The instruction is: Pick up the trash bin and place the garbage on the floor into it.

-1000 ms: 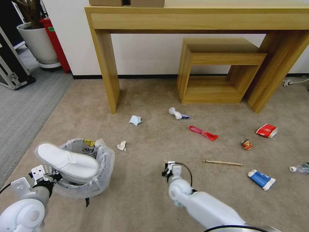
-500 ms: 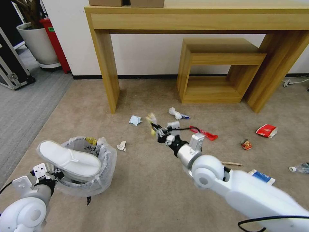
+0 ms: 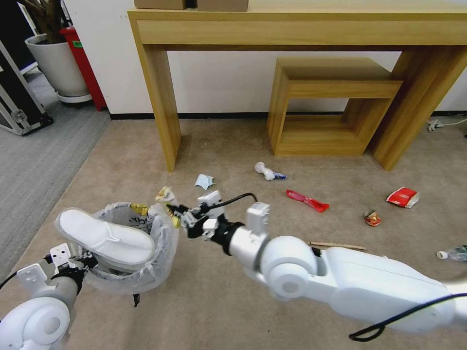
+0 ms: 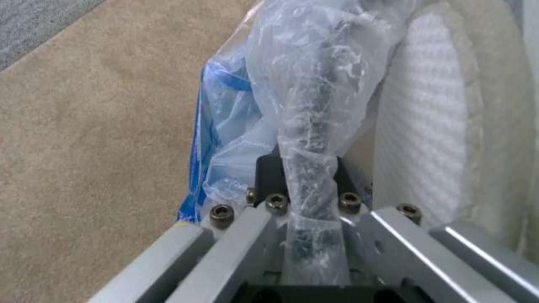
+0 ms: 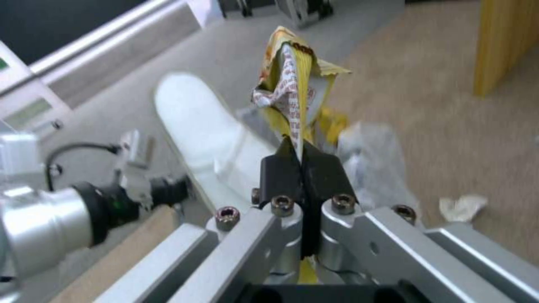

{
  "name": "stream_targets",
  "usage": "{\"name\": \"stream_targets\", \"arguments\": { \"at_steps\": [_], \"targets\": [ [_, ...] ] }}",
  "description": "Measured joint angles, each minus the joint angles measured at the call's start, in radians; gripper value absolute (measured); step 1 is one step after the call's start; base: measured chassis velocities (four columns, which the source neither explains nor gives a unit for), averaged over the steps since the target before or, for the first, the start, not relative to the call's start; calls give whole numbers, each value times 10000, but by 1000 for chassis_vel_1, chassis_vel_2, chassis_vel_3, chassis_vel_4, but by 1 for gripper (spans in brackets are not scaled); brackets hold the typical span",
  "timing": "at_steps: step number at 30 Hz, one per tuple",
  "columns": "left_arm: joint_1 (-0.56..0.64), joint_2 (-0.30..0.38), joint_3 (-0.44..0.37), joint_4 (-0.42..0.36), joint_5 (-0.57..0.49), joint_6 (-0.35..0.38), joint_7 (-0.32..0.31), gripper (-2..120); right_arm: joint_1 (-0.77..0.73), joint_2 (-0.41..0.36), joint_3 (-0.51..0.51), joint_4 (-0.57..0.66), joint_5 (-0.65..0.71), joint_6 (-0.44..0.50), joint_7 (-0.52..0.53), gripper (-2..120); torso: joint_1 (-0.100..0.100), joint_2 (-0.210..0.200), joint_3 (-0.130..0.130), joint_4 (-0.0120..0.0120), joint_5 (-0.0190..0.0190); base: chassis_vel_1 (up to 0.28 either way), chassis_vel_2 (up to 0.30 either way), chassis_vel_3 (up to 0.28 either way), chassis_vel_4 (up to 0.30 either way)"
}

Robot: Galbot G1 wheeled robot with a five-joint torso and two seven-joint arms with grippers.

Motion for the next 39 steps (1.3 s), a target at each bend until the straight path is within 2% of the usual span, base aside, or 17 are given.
{"name": "stream_targets", "arguments": {
  "at_steps": [3, 10, 21, 39],
  "targets": [
    [10, -31, -4, -29, 2, 0, 0, 0, 99, 326, -236, -338, 93, -171, 188, 0, 0, 0, -1, 0, 0, 0, 0, 0, 0],
    [11, -68, 4, -84, 23, 1, 8, 0, 169, 1689, -727, -1161, 326, -591, 860, 0, 0, 0, 0, 0, 0, 0, 0, 0, 0],
    [123, -139, 62, -367, 36, 0, 25, 0, 170, 3127, -1151, -2239, 525, -1281, 2148, 0, 0, -1, 0, 0, 1, 0, 0, 0, 0],
    [574, -341, -75, -862, 196, -82, 206, 0, 408, 4040, -1524, -3573, 679, -1813, 2806, 0, 0, 0, 0, 0, 1, 0, 0, 0, 0]
  ]
}}
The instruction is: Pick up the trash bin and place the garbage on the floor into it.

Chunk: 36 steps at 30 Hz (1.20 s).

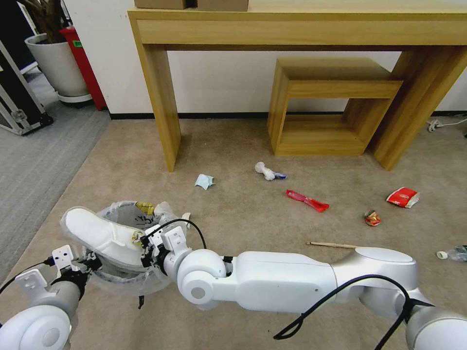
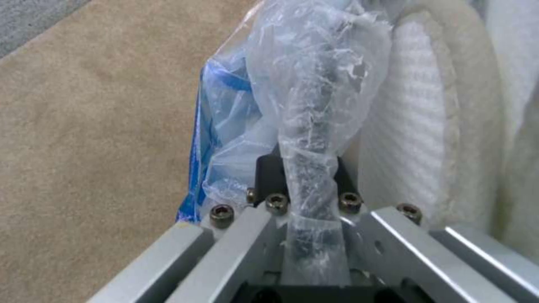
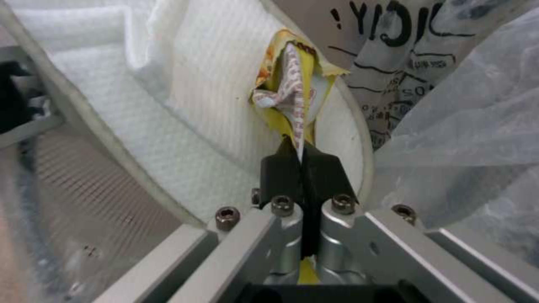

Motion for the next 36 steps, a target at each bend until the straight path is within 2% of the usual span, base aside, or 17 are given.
{"name": "stream_targets", "arguments": {
  "at_steps": [6, 13, 16, 17, 20, 21, 23, 25, 29, 30, 33, 34, 36],
  "targets": [
    [31, -86, 85, -57, 100, -13, 11, 0, 52, 167, -3, -198, 138, -441, 459, 0, 0, 0, 0, -1, 1, 0, 0, 0, 0],
    [91, -123, 125, -58, 189, -32, 42, 0, 54, 319, 104, -325, 102, -560, 535, 0, 0, 0, 0, 0, 1, 0, 0, 0, 0],
    [99, -129, 145, -51, 201, -34, 57, 0, 69, 343, 138, -325, 87, -584, 504, 14, 0, 0, 0, -1, 1, 0, 0, 0, 0],
    [99, -129, 145, -51, 201, -34, 57, 0, 69, 343, 138, -325, 87, -584, 504, 14, 0, 0, 0, -1, 1, 0, 0, 0, 0],
    [116, -129, 161, -26, 212, -40, 68, 0, 34, 348, 151, -330, 60, -613, 530, 28, 0, 0, 0, 0, 1, 0, 0, 0, 0],
    [116, -129, 161, -26, 212, -40, 68, 0, 34, 348, 151, -330, 60, -613, 530, 28, 0, 0, 0, 0, 1, 0, 0, 0, 0],
    [129, -137, 191, -10, 247, -61, 88, 0, 0, 345, 151, -345, 14, -617, 534, 39, 0, 0, 0, -1, 1, 0, 0, 0, 0],
    [139, -145, 211, -4, 273, -74, 102, 0, -17, 344, 151, -352, 9, -620, 539, 41, 0, 0, 0, -1, 1, 0, 0, 0, 0],
    [166, -172, 273, 33, 350, -121, 141, 0, -88, 351, 194, -437, -66, -623, 549, 61, 0, 0, -1, -1, 1, 0, 0, 0, 0],
    [166, -172, 273, 33, 350, -121, 141, 0, -88, 351, 194, -437, -66, -623, 549, 61, 0, 0, -1, -1, 1, 0, 0, 0, 0],
    [169, -138, 276, 104, 355, -140, 154, 0, -129, 373, 291, -431, -103, -609, 585, 76, 0, 0, 0, -1, 1, 0, 0, 0, 0],
    [169, -138, 276, 104, 355, -140, 154, 0, -129, 373, 291, -431, -103, -609, 585, 76, 0, 0, 0, -1, 1, 0, 0, 0, 0],
    [157, -105, 279, 185, 346, -140, 154, 0, -134, 371, 401, -327, -148, -534, 535, 85, 0, 0, -1, 0, 1, 0, 0, 0, 0]
  ]
}}
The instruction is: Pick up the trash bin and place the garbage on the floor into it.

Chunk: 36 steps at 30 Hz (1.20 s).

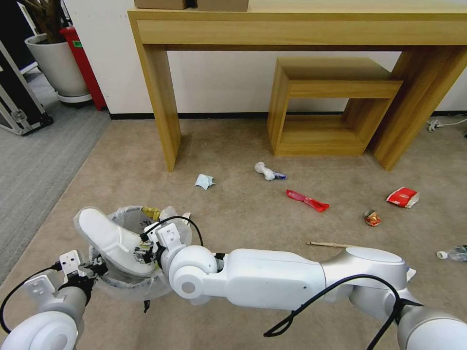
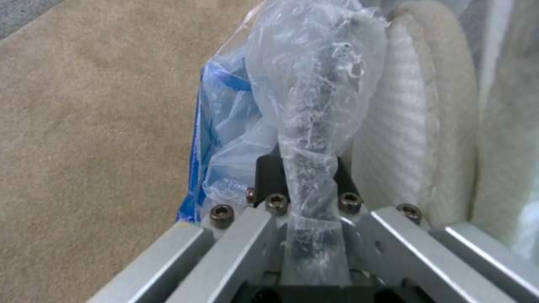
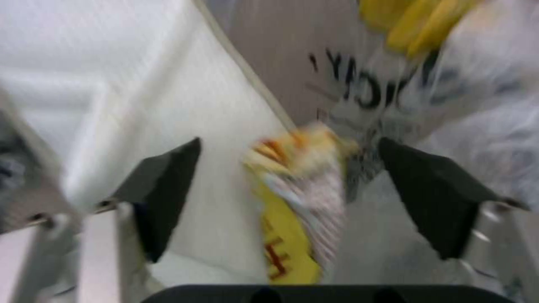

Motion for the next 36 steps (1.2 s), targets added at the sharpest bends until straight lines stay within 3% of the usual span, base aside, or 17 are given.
{"name": "stream_targets", "arguments": {
  "at_steps": [5, 16, 21, 25, 27, 32, 34, 36],
  "targets": [
    [-48, 63, 41, 93, -72, 34, -12, 0, 23, -97, 143, 165, -165, 178, -214, 99, 0, 0, 0, 1, 0, 0, 0, 0, 0],
    [-134, 384, 105, 214, -492, 350, -179, 0, -20, -760, 912, 796, -610, 431, -681, 100, 0, -1, 0, 0, 1, 0, 0, 0, 0],
    [-216, 697, 102, 250, -1045, 617, -354, 0, -337, -1975, 2145, 1485, -1024, 729, -1252, 100, 0, -1, 1, 1, 3, 0, 0, 0, 0],
    [-295, 771, 100, 278, -1402, 771, -451, 0, -581, -2504, 2695, 1708, -1054, 754, -1286, 100, 0, -1, 0, 0, 3, 0, 0, 0, 0],
    [-374, 856, 103, 379, -1496, 804, -512, 0, -968, -3278, 3562, 1981, -1075, 772, -1332, 100, 1, -1, 0, -2, 4, 0, 0, 0, 0],
    [-414, 898, 125, 447, -1502, 808, -510, 0, -1409, -3953, 4337, 2164, -1314, 987, -1595, 100, 0, -1, 1, 0, 3, 0, 0, 0, 0],
    [-498, 923, 127, 530, -1494, 802, -500, 0, -2352, -4901, 5537, 2553, -1820, 1400, -2310, 100, 0, -1, 0, -2, 5, 0, 0, 0, 0],
    [-528, 923, 127, 587, -1479, 785, -493, 0, -2645, -5160, 5915, 2684, -1974, 1574, -2527, 100, 1, -1, 0, -2, 4, 0, 0, 0, 0]
  ]
}}
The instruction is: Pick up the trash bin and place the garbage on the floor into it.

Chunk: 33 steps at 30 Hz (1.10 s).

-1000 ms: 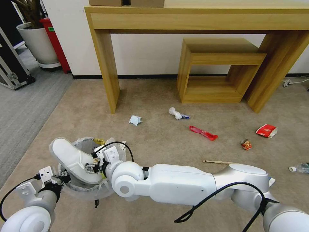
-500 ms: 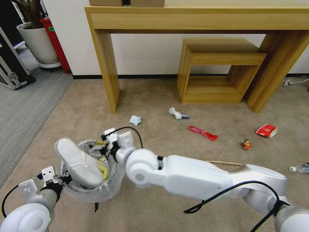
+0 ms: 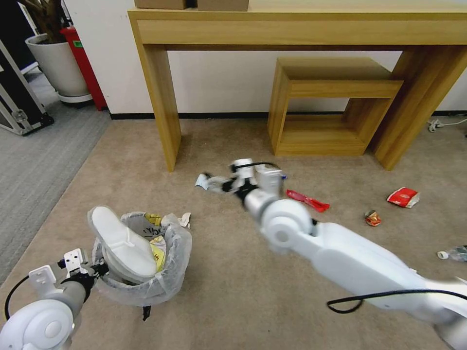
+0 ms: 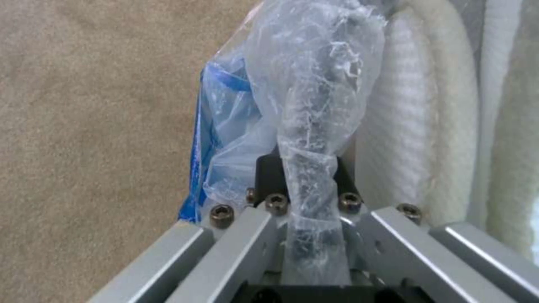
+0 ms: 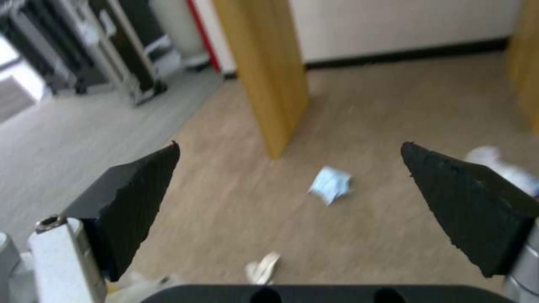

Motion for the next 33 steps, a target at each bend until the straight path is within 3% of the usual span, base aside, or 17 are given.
{"name": "stream_targets", "arguments": {
  "at_steps": [9, 17, 26, 33],
  "targets": [
    [-174, 104, -209, 231, 16, -81, 22, 0, -1625, -1300, 2220, 671, -704, 682, -850, 100, 0, 0, -1, 1, -1, 0, 0, 0, 0],
    [-39, 242, -400, 151, -9, -129, 33, 0, -3392, -1858, 3934, 987, -1130, 445, -399, 100, -1, 0, -1, 1, -2, 0, 0, 0, 0],
    [-114, 225, -476, 162, 9, -182, 100, 0, -5413, -1752, 5711, 873, -2151, 1025, -784, 100, -1, 0, -1, 1, -3, 0, 0, 0, 0],
    [-178, 176, -412, 158, 81, -200, 102, 0, -5939, -1478, 6236, 610, -2596, 1345, -1016, 100, 0, 0, -1, 2, -5, 0, 0, 0, 0]
  ]
}}
